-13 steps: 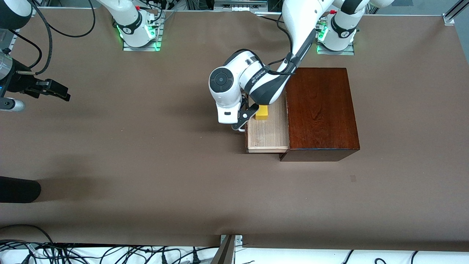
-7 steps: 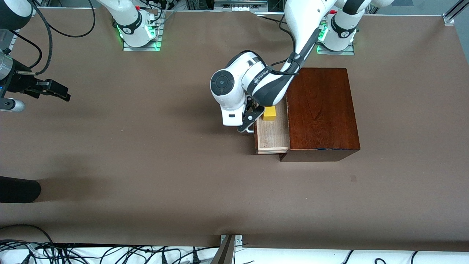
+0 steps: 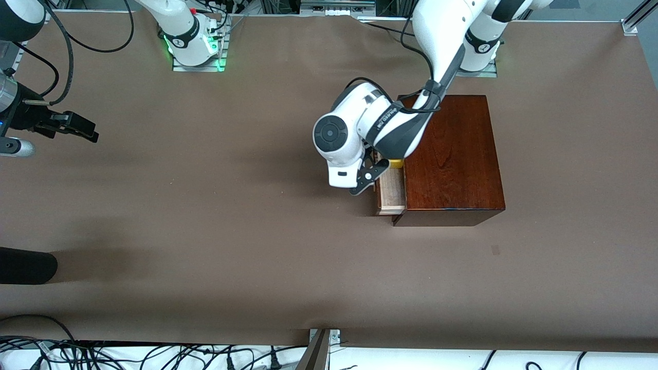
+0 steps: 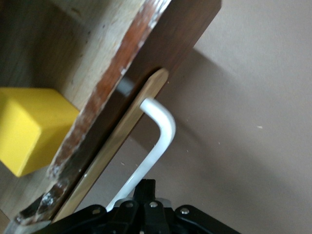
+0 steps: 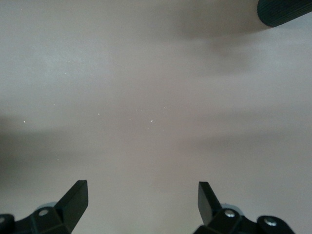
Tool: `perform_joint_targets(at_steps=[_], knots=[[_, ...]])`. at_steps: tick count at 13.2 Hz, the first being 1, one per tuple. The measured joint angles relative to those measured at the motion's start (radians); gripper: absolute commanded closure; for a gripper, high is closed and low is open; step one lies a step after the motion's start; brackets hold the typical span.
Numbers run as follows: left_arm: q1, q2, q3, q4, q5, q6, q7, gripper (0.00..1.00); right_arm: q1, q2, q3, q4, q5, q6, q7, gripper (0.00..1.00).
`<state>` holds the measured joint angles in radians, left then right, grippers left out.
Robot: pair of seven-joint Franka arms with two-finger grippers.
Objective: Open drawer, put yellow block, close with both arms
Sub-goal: 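Push the drawer shut into the box with the left gripper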
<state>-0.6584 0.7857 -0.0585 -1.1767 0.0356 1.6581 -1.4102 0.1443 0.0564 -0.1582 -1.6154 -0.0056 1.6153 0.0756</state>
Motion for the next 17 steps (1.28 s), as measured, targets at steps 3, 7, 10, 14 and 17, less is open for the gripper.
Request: perform_joint_targets(at_steps=[3,7,10,14,17], knots=[[0.032,-0.003,0.0,-0.008,0.0,-0.005,0.071,1.0,0.0,0.0,0.0,0.002,0.0,0.003,0.0,0.0],[0.067,-0.003,0.0,-0.011,0.0,-0.01,0.146,1.0,0.0,0.0,0.0,0.002,0.0,0.004,0.0,0.0],[0.07,-0.004,-0.001,-0.017,0.016,-0.01,0.173,1.0,0.0,0.0,0.0,0.002,0.0,0.004,0.0,0.0],[0.105,-0.007,0.0,-0.023,0.034,-0.01,0.253,1.0,0.0,0.0,0.0,0.002,0.0,0.004,0.0,0.0],[0.112,-0.008,-0.004,-0.023,0.033,-0.006,0.266,1.0,0.0,0.0,0.0,0.002,0.0,0.005,0.0,0.0]])
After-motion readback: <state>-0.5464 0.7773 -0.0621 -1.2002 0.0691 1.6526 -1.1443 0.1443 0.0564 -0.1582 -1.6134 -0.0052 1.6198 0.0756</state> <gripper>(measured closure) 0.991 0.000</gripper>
